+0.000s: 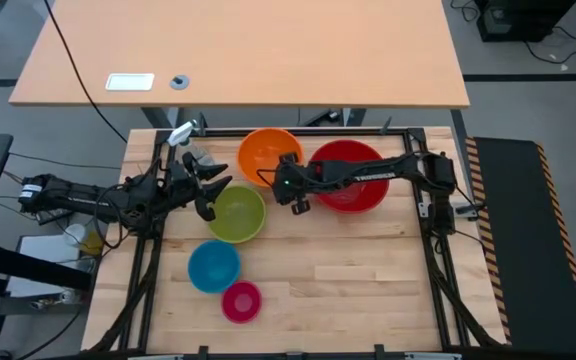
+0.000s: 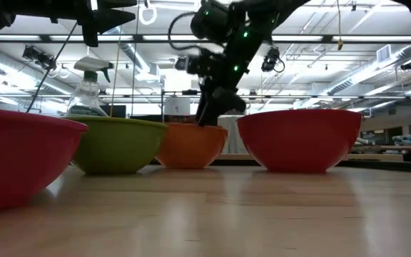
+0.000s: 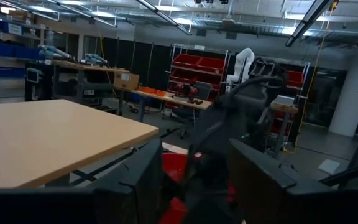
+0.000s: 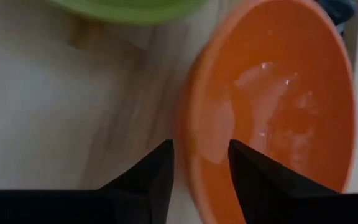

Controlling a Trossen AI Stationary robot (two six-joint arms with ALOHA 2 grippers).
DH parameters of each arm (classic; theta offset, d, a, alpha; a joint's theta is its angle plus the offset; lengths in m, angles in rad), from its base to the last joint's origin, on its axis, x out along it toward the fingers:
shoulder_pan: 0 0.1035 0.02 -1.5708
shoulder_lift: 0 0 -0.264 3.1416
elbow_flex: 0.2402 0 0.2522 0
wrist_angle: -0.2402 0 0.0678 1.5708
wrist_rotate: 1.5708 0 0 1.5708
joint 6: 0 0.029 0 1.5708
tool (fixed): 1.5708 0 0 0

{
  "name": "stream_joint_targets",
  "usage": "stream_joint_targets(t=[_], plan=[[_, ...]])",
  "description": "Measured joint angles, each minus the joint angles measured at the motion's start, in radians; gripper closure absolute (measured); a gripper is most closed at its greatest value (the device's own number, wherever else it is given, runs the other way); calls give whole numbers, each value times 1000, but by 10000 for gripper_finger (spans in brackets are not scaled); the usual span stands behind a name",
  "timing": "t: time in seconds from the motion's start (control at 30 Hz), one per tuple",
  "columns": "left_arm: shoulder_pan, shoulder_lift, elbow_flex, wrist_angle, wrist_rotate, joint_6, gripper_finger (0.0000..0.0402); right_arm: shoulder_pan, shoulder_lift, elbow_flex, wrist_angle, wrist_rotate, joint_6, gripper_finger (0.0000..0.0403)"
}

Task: Nest bowls inside each other
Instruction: Stack the orange bowl on top of the red bowl

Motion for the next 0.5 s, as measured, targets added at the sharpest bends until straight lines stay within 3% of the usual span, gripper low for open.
stream_joint_targets(t=[0.1,0.23,0.3,0.5], plan=[[0,0,0,-5,0,0,221,-19,32,0,10,-44,-9,244],[0,0,0,-14,0,-2,221,-26,63,0,30,31,-12,246],[0,0,0,-14,0,-2,221,-32,66,0,37,18,-12,255],[0,0,0,-14,0,1,221,-37,77,0,76,42,-36,336]])
